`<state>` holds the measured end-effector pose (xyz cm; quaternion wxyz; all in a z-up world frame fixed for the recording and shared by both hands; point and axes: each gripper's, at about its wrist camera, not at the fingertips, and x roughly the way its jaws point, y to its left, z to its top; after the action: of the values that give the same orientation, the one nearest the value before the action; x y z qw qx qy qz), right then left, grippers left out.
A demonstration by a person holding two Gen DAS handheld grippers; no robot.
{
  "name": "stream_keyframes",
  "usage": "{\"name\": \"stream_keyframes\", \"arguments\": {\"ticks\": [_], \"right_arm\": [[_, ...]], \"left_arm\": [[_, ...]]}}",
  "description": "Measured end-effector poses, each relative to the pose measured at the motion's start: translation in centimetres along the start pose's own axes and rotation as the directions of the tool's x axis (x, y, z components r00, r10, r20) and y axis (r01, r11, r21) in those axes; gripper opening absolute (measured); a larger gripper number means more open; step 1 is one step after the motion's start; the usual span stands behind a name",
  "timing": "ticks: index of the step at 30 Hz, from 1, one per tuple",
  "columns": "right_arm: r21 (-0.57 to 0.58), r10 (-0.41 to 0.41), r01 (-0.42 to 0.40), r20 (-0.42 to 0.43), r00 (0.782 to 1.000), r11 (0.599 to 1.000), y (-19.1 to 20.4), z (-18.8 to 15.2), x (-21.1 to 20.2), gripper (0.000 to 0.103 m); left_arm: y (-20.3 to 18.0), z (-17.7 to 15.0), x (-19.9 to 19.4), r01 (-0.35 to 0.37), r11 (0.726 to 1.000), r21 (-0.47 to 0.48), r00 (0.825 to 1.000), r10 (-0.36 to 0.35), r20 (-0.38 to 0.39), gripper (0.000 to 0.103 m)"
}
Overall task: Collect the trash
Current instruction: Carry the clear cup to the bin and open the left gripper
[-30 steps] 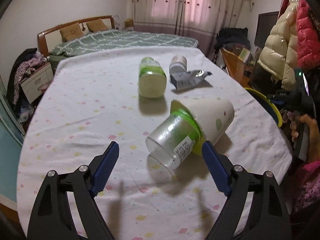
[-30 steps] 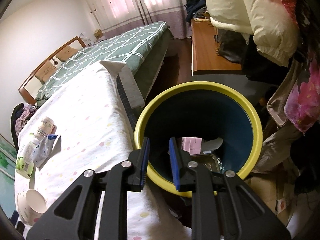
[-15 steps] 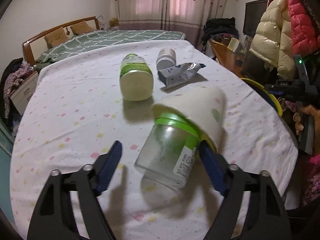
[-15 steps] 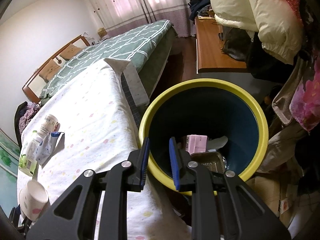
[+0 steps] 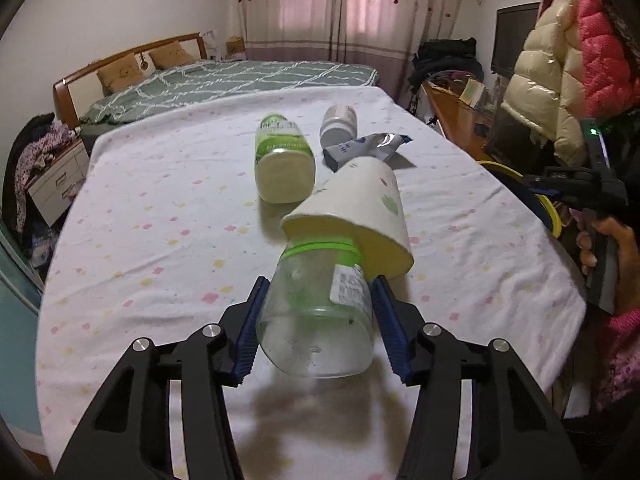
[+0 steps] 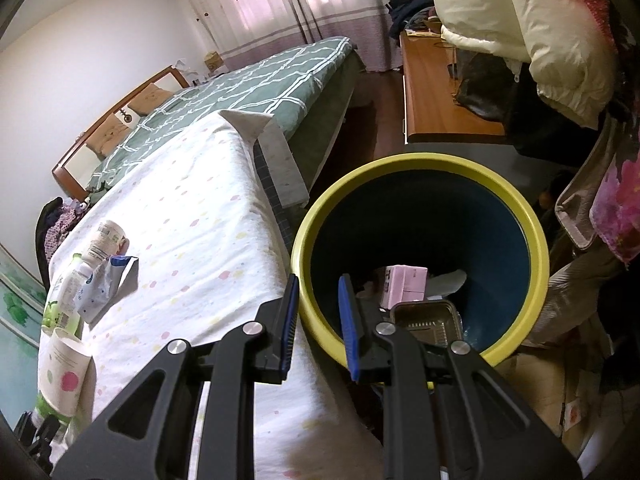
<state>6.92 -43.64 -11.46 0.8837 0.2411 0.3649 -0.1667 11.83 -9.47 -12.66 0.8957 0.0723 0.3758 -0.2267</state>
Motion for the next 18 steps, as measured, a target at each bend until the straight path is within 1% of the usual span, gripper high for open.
{"name": "stream_keyframes", "arguments": {"ticks": [4, 9, 13, 18], "right_arm": [[0.002, 0.007, -0.007, 0.003, 1.000, 1.000, 0.0, 0.0, -0.1, 0.020], [0.000, 0.020, -0.020, 0.011, 1.000, 1.000, 0.0, 0.0, -0.6, 0.020], [0.010, 0.020, -0.020, 0.026, 0.999, 1.000, -0.8, 0.1, -1.3, 0.020], [0.040, 0.003, -0.005, 0.048, 0.999, 0.999, -2.7, 0.4, -2.3, 0.020]], "left_arm": [[-0.1, -0.4, -2.3, 0.007, 1.000, -0.005, 1.000, -0.007, 0.018, 0.051], [-0.9, 0.1, -3.7, 0.001, 1.000, 0.001, 0.999, -0.001, 0.047, 0.051], [-2.2, 1.5, -4.0, 0.023, 1.000, 0.014, 0.997, -0.024, 0.071, 0.051], [-4.9, 4.5, -3.6, 0.068, 0.996, 0.056, 0.992, -0.074, 0.099, 0.051]]}}
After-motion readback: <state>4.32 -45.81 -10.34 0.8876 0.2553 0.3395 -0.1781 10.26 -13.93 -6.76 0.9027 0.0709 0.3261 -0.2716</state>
